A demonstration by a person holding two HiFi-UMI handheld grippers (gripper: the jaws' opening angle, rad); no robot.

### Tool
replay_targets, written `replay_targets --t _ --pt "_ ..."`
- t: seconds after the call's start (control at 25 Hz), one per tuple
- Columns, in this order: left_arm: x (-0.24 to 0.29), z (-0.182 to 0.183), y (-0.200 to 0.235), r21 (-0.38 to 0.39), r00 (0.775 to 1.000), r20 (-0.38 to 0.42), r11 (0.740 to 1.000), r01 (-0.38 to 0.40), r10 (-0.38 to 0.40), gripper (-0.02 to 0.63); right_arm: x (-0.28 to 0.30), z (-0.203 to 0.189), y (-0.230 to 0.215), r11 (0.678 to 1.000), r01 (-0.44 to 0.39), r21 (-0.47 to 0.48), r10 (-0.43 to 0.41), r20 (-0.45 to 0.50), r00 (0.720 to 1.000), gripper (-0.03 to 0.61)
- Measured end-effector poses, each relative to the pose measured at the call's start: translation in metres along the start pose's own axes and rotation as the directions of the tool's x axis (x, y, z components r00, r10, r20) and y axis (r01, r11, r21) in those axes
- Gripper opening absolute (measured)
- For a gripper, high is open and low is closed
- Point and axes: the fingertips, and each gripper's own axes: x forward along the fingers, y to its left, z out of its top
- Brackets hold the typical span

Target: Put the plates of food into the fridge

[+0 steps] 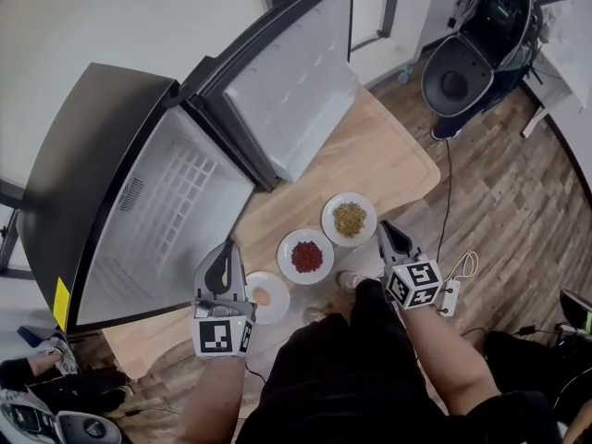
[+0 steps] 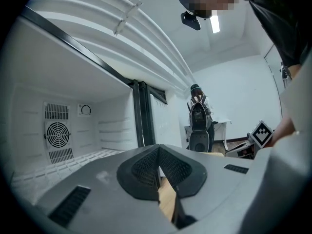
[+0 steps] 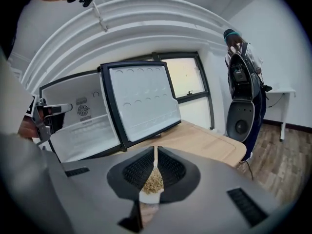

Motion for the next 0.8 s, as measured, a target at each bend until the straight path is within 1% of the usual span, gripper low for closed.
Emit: replay_targets --t 0.2,0.24,0.32,0.44,0.56,0.8 --pt "0.007 -0.014 -0.003 0.006 1.000 -0.025 1.000 0.017 -0.017 0.005 0.011 -0.034 -0.016 0.997 0.037 0.068 -0.034 -0.046 0.998 0.026" --pt "0.008 -0.016 -0.003 0.009 0.999 -0.030 1.000 0.020 -0.020 0.005 0.014 -0.040 -0.019 0.996 0.039 0.086 -0.034 -0.056 0.998 0.044" --pt "0.009 -0.019 -0.003 0.017 0.999 -0.039 1.000 0.024 -0.023 0.005 0.020 -0.051 -0.023 0.991 0.042 0.125 -0.032 -0.075 0.997 0.118" --pt "0.009 -0.024 -0.002 0.020 0.998 -0.054 1.000 0.024 -0.023 0.005 0.030 -0.066 -0.032 0.984 0.061 0.170 -0.044 -0.101 0.994 0.148" --pt "0.007 -0.029 -0.002 0.026 0.997 -0.074 0.999 0.022 -0.020 0.005 0.038 -0.081 -0.042 0.971 0.082 0.226 -0.055 -0.126 0.991 0.193" --pt "0.006 -0.036 0.001 0.038 0.995 -0.103 0.999 0.015 -0.011 0.005 0.052 -0.104 -0.049 0.949 0.089 0.302 -0.042 -0.158 0.986 0.198"
